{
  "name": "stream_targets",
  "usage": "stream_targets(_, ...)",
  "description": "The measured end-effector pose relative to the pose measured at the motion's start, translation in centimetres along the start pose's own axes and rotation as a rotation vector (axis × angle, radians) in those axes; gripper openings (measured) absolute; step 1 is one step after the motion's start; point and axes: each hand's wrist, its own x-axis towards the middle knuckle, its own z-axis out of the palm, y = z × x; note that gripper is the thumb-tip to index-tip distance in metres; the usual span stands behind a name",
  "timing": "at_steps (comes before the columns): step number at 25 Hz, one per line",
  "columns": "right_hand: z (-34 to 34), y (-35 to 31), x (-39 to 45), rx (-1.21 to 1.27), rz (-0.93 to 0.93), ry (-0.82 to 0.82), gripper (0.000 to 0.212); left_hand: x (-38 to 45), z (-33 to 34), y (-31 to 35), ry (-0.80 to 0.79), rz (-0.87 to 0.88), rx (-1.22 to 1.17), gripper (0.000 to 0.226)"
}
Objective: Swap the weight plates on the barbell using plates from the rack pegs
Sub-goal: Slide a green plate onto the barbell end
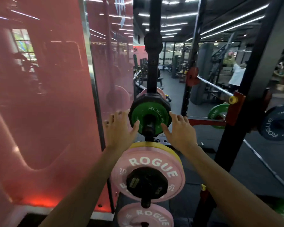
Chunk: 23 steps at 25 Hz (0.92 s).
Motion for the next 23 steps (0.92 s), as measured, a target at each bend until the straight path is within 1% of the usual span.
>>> stream_targets(4, 1.5, -0.3, 1.5, -0.063, 0.057, -0.003, 0.06, 2.6, 3.3, -1.2, -0.045, 0.066, -0.018, 0.056)
stream_targets(10, 3.0, -0.6, 3.3, -0.09, 0.071, -0.011, 0.058, 4.2, 6.0, -1.5, -0.08, 0.091, -0.047, 0.058)
stream_targets(16, 4.0, -1.1, 3.9, -0.07, 0.084, 0.041, 0.054, 4.3, 6.5, -1.5, -0.064, 0.128, -0.011, 0.054)
stream_targets(23, 4.5, -1.2, 4.1, -0.015, 0.106, 0.095, 0.053, 3.6, 6.0, -1.1, -0.094, 0.127, -0.123, 0.055)
